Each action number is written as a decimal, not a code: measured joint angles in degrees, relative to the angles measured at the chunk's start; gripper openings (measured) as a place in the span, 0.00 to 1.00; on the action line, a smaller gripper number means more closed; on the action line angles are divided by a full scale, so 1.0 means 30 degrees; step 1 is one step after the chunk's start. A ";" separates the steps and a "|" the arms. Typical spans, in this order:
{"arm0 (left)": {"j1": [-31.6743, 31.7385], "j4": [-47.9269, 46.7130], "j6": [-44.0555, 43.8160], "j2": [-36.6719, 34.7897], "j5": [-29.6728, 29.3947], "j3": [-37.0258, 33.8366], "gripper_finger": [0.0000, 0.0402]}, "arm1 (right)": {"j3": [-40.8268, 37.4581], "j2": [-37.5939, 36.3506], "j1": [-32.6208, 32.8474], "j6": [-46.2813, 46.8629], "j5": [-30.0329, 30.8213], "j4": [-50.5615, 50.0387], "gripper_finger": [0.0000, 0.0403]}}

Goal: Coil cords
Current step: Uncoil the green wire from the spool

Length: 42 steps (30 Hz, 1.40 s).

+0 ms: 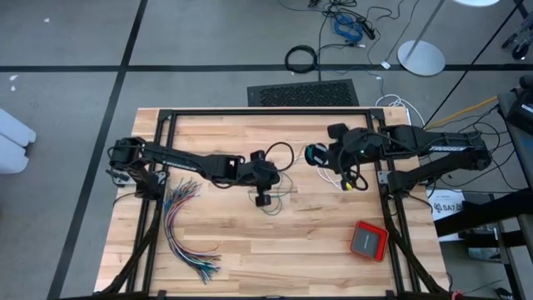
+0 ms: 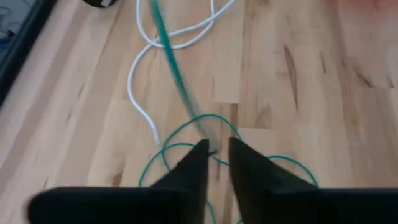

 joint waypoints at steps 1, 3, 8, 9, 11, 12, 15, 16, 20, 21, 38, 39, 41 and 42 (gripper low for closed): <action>0.0005 0.0069 0.0153 0.0000 -0.0238 0.0000 0.26 | 0.0000 0.0000 0.0007 0.0153 -0.0167 -0.0167 0.19; 0.0086 0.0077 0.0395 0.0000 -0.0905 0.0000 0.37 | 0.0000 0.0000 0.0000 0.0389 -0.0205 -0.0514 0.19; 0.0488 0.0272 0.0410 -0.0131 -0.1674 0.0000 0.59 | 0.0000 0.0000 0.0000 0.0731 -0.0272 -0.0800 0.19; 0.0549 0.0822 0.0422 -0.0179 -0.1672 0.0000 0.62 | 0.0000 0.0000 0.0000 0.0727 -0.0474 -0.0812 0.19; 0.0607 0.2364 0.0652 -0.0226 -0.1548 0.0007 0.67 | 0.0000 0.0000 0.0000 0.0709 -0.0731 -0.0719 0.19; 0.0609 0.3180 0.0905 -0.0226 -0.1274 0.0007 0.68 | 0.0000 0.0000 0.0000 0.0681 -0.0758 -0.0614 0.19; 0.0590 0.5800 0.1413 -0.0219 -0.0236 0.0007 0.69 | 0.0000 0.0000 0.0000 0.0496 -0.1329 -0.0200 0.19; 0.0581 0.6559 0.1465 -0.0226 -0.0101 0.0007 0.69 | 0.0000 0.0000 0.0000 0.0428 -0.1579 0.0022 0.19; 0.0854 0.7840 0.1462 -0.0219 0.0836 0.0177 0.69 | 0.0000 0.0000 0.0000 0.0258 -0.2423 0.0737 0.19; 0.0932 0.7861 0.1452 -0.0219 0.1281 0.0341 0.69 | 0.0000 0.0000 0.0002 0.0233 -0.2603 0.0832 0.19; 0.1035 0.9365 0.2071 -0.0219 0.2126 0.0758 0.45 | 0.0007 0.0829 0.0000 0.0187 -0.3200 0.0961 0.19; 0.1035 0.9352 0.2070 -0.0219 0.2137 0.0758 0.44 | 0.0007 0.0871 0.0000 0.0138 -0.3200 0.0959 0.19; 0.1035 0.9136 0.2064 -0.0219 0.2130 0.0758 0.41 | 0.0007 0.0931 0.0002 0.0097 -0.3200 0.0980 0.19; 0.1035 0.9041 0.2078 -0.0219 0.2130 0.0758 0.38 | 0.0007 0.0940 0.0000 0.0092 -0.3200 0.0973 0.19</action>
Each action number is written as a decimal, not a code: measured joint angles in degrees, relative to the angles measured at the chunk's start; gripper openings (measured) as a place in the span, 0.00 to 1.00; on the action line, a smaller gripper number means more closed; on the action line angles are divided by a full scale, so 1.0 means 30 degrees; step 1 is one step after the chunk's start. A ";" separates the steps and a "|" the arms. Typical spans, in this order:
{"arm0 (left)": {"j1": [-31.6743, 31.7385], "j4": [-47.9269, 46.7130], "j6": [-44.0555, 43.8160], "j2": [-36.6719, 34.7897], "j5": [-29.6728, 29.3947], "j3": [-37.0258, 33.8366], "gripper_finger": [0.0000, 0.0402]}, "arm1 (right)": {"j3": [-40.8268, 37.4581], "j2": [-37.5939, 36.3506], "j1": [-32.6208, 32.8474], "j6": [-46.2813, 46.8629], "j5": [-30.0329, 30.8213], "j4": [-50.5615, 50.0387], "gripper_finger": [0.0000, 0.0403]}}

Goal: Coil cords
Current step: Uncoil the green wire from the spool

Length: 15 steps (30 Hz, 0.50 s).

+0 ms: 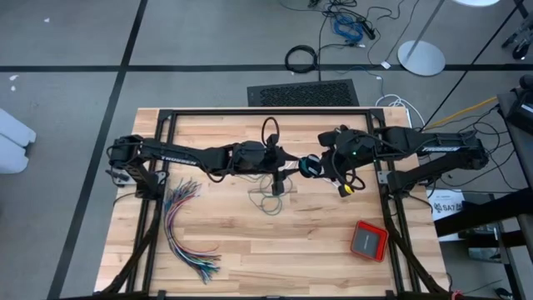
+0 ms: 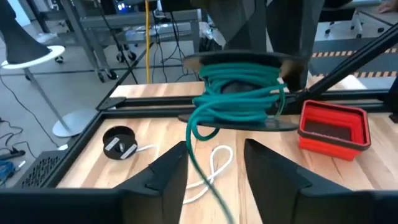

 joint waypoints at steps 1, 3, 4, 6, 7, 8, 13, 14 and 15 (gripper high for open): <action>0.0000 -0.0069 0.0008 0.0000 0.0000 0.0000 0.36 | 0.0000 0.0000 0.0000 -0.0014 0.0000 -0.0007 0.19; 0.0000 -0.0175 0.0015 0.0000 0.0000 0.0000 0.31 | 0.0000 0.0000 0.0000 -0.0024 0.0002 -0.0019 0.19; 0.0000 -0.0253 0.0015 0.0000 0.0000 0.0000 0.28 | 0.0000 0.0000 0.0001 -0.0022 0.0006 -0.0046 0.19; 0.0000 -0.0336 0.0053 0.0000 -0.0007 -0.0007 0.24 | 0.0000 0.0000 0.0000 0.0011 0.0007 -0.0250 0.19; 0.0000 -0.0323 0.0256 0.0000 -0.0007 -0.0007 0.22 | 0.0000 -0.0007 0.0000 0.0058 0.0008 -0.0388 0.19; 0.0000 -0.0316 0.0415 0.0000 -0.0036 -0.0007 0.20 | 0.0000 0.0000 0.0000 0.0114 0.0008 -0.0486 0.19; -0.0020 -0.0292 0.1228 -0.0089 -0.0532 -0.0007 0.08 | 0.0000 -0.0007 0.0000 0.0528 0.0007 -0.1283 0.19; -0.0026 -0.0257 0.1383 -0.0167 -0.0532 -0.0007 0.05 | 0.0000 -0.0007 0.0000 0.0682 0.0010 -0.1523 0.19; -0.0074 -0.0248 0.1470 -0.0262 -0.0538 -0.0007 0.03 | 0.0000 -0.0005 0.0000 0.0804 0.0007 -0.1839 0.19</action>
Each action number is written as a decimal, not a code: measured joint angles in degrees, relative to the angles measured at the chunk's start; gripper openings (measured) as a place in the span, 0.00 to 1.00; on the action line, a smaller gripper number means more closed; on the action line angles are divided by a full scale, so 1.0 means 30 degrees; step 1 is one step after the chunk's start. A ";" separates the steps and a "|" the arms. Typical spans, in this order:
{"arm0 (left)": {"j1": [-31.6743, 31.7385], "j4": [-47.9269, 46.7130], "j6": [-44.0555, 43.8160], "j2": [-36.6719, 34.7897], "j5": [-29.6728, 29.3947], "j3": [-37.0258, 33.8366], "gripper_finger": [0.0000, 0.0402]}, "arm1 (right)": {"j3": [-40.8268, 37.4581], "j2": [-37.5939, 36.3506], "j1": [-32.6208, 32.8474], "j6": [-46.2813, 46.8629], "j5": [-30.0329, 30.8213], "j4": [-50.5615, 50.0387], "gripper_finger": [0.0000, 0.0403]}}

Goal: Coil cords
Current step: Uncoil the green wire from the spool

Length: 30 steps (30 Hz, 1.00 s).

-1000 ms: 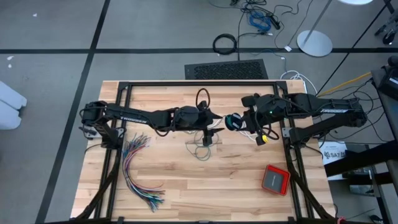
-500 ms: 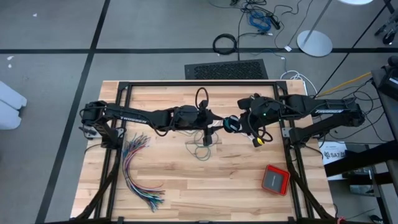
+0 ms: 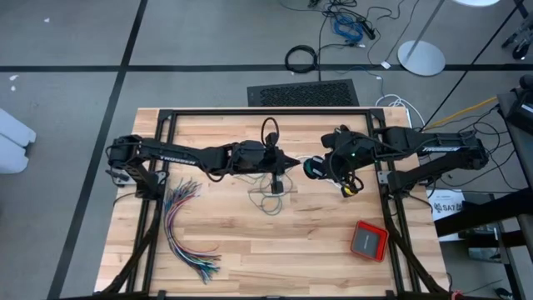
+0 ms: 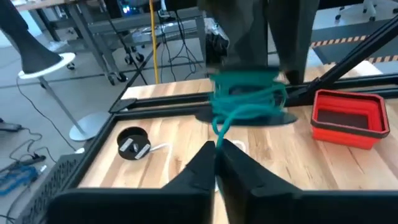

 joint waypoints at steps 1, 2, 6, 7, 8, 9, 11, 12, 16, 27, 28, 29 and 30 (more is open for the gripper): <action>-0.0035 0.0076 0.0052 -0.0093 0.0056 0.0000 0.02 | 0.0000 0.0005 0.0000 0.0104 0.0003 -0.0289 0.19; -0.0084 0.0205 0.0208 -0.0152 0.0436 0.0000 0.02 | 0.0000 0.0005 0.0000 0.0223 0.0001 -0.0511 0.19; -0.0589 0.0413 0.0534 -0.0226 0.2014 0.0000 0.02 | 0.0000 0.0005 -0.0296 0.0652 0.0070 -0.0880 0.19; -0.0715 0.0403 0.0541 -0.0226 0.2434 0.0000 0.01 | 0.0000 0.0005 -0.0447 0.0645 0.0136 -0.0848 0.19; -0.0828 0.0353 0.0532 -0.0222 0.2769 0.0000 0.01 | 0.0000 0.0005 -0.0609 0.0585 0.0435 -0.0782 0.19; -0.0941 0.0236 0.0525 -0.0192 0.2917 0.0000 0.01 | 0.0000 0.0005 -0.0728 0.0499 0.0926 -0.0714 0.19; -0.1126 -0.0087 0.0512 -0.0009 0.2986 0.0000 0.01 | 0.0000 0.0005 -0.0966 -0.0018 0.2001 -0.0441 0.19; -0.1182 -0.0206 0.0499 0.0116 0.3021 0.0000 0.01 | 0.0000 0.0005 -0.1067 -0.0320 0.2433 -0.0142 0.19; -0.1354 -0.0305 0.0352 0.0702 0.3258 -0.0007 0.01 | 0.0000 0.0011 -0.1282 -0.1534 0.1993 0.2092 0.19; 0.0100 -0.2452 0.0871 0.1231 0.0417 -0.0044 0.00 | 0.0000 0.0011 -0.1044 -0.0785 -0.6782 0.2222 0.19; 0.0296 -0.2329 0.0877 0.1049 0.0241 -0.0035 0.00 | 0.0000 0.0012 -0.0976 -0.0584 -0.6737 0.1573 0.19; 0.0496 -0.2317 0.0869 0.0784 0.0180 -0.0004 0.00 | 0.0000 0.0012 -0.0929 -0.0365 -0.6544 0.0870 0.19; 0.0648 -0.2240 0.0862 0.0549 0.0124 0.0093 0.00 | 0.0000 0.0007 -0.0875 -0.0129 -0.6056 0.0154 0.19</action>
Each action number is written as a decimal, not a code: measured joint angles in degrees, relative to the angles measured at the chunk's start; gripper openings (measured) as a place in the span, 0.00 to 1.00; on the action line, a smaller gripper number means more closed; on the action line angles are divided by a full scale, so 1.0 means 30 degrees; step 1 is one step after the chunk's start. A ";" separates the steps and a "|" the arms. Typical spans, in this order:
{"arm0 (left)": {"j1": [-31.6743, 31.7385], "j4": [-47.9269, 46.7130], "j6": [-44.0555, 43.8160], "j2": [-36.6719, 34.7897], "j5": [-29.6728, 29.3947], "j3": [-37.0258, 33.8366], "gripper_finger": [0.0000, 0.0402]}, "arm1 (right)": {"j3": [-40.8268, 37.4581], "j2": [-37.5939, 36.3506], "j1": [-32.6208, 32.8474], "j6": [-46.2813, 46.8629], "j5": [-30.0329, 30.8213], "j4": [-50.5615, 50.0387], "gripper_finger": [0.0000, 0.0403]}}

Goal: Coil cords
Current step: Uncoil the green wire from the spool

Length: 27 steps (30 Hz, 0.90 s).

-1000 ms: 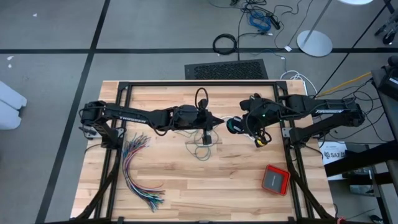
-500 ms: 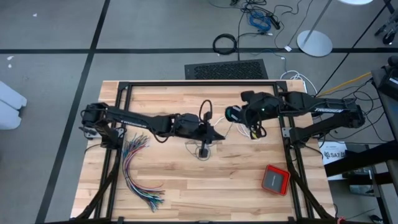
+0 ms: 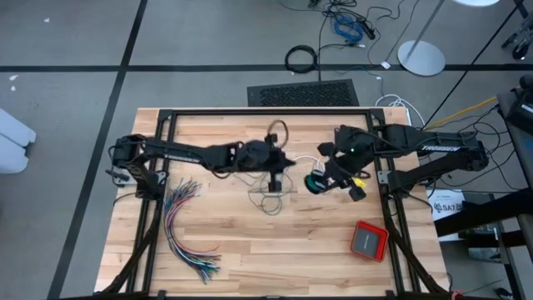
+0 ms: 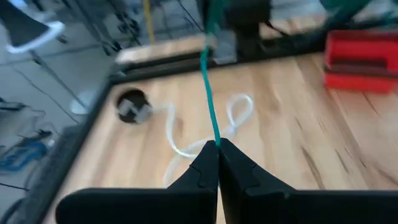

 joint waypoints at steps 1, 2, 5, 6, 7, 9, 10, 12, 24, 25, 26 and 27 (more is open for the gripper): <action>0.0123 0.0121 0.0000 -0.0260 -0.0096 0.0102 0.00 | 0.0000 0.0005 0.0011 0.0213 0.0733 -0.0652 0.19; 0.0180 0.0138 0.0005 -0.0556 -0.0192 0.0133 0.00 | 0.0000 0.0005 0.0004 0.0433 0.1694 -0.1259 0.19; 0.0106 0.0481 0.0117 -0.1489 -0.0155 0.0157 0.00 | 0.0000 0.0005 -0.0164 0.0840 0.4949 -0.2705 0.19; 0.0030 0.0546 0.0155 -0.1812 0.0139 0.0162 0.00 | 0.0000 0.0005 -0.0248 0.0853 0.5923 -0.2868 0.19; -0.0082 0.0535 0.0152 -0.2116 0.0644 0.0163 0.00 | 0.0000 -0.0003 -0.0334 0.0852 0.6713 -0.2826 0.19; -0.0398 0.0618 0.0060 -0.2422 0.2075 0.0219 0.00 | 0.0000 -0.0074 -0.0485 0.0590 0.7873 -0.2568 0.19; -0.0621 0.0599 0.0015 -0.2458 0.2749 0.0220 0.00 | 0.0000 -0.0103 -0.0558 0.0321 0.8319 -0.2147 0.19; -0.1157 0.0259 -0.0005 -0.2337 0.3745 0.0213 0.00 | 0.0000 -0.0205 -0.0677 -0.0321 0.9088 -0.1102 0.19; -0.2311 -0.2534 0.0000 0.0197 0.1287 0.0177 0.00 | 0.0000 -0.0301 -0.0565 -0.2836 0.4169 0.3599 0.19; -0.2108 -0.3065 -0.0029 0.0422 0.0211 0.0173 0.00 | 0.0000 -0.0301 -0.0511 -0.2830 0.3127 0.3611 0.19; -0.1858 -0.3364 -0.0252 0.0687 -0.0885 0.0162 0.00 | 0.0000 -0.0301 -0.0434 -0.2784 0.2254 0.3617 0.19; -0.1570 -0.3605 -0.0512 0.0906 -0.1880 0.0162 0.00 | 0.0000 -0.0301 -0.0323 -0.2681 0.1557 0.3621 0.19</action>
